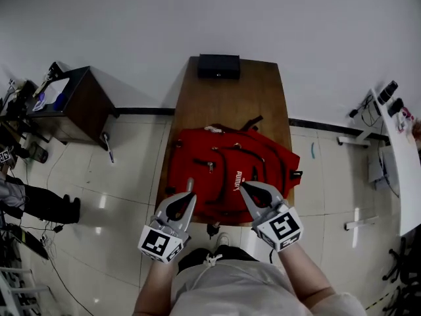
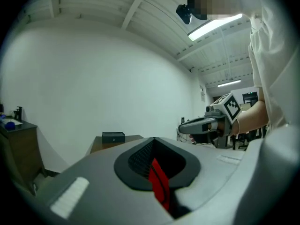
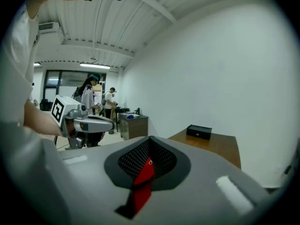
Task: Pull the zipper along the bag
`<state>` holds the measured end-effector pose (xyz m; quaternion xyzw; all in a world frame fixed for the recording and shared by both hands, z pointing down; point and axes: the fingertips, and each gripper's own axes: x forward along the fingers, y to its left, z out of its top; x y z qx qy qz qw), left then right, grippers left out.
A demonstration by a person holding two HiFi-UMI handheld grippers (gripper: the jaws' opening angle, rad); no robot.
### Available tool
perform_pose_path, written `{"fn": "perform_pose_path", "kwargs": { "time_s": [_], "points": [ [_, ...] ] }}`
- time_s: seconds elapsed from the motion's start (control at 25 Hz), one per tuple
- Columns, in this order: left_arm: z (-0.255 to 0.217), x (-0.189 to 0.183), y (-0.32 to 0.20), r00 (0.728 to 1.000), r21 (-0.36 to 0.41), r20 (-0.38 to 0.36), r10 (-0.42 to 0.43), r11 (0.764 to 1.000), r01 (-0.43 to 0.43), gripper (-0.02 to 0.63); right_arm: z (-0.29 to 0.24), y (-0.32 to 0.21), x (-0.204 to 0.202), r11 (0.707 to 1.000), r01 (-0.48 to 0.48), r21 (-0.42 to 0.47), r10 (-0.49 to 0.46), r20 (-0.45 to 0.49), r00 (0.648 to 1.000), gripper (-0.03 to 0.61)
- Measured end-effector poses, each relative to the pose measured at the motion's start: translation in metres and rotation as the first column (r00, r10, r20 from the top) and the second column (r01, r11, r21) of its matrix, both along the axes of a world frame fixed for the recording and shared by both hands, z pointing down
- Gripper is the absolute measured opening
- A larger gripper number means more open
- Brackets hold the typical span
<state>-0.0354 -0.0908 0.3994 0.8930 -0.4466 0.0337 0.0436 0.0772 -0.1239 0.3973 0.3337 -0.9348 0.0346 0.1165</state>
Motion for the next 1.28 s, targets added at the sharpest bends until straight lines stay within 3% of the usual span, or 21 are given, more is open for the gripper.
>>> {"fn": "perform_pose_path", "kwargs": {
  "time_s": [0.12, 0.32, 0.68, 0.88, 1.04, 1.28],
  "points": [
    [0.011, 0.003, -0.023, 0.999, -0.036, 0.046, 0.028, 0.999, -0.026, 0.006, 0.021, -0.025, -0.008, 0.997, 0.068, -0.025, -0.070, -0.081, 0.994, 0.002],
    [0.032, 0.003, -0.058, 0.998, -0.088, 0.053, 0.040, 0.995, -0.036, 0.006, 0.038, -0.056, -0.015, 0.990, 0.080, -0.113, -0.090, -0.089, 0.992, 0.002],
    [0.083, 0.003, -0.117, 0.993, -0.226, 0.085, 0.083, 0.972, -0.061, 0.006, 0.072, -0.108, -0.039, 0.969, 0.201, -0.145, -0.228, -0.210, 0.951, 0.002],
    [0.098, 0.010, -0.144, 0.987, -0.268, 0.107, 0.124, 0.959, -0.092, 0.006, 0.103, -0.140, -0.056, 0.944, 0.290, -0.155, -0.328, -0.379, 0.865, 0.009],
    [0.107, 0.012, -0.156, 0.983, -0.313, 0.103, 0.150, 0.943, -0.111, 0.006, 0.125, -0.146, -0.065, 0.892, 0.398, -0.217, -0.453, -0.419, 0.787, 0.061],
    [0.119, 0.012, -0.166, 0.981, -0.370, 0.098, 0.169, 0.921, -0.121, 0.006, 0.146, -0.153, -0.066, 0.804, 0.503, -0.317, -0.594, -0.451, 0.665, 0.086]
  ]
}}
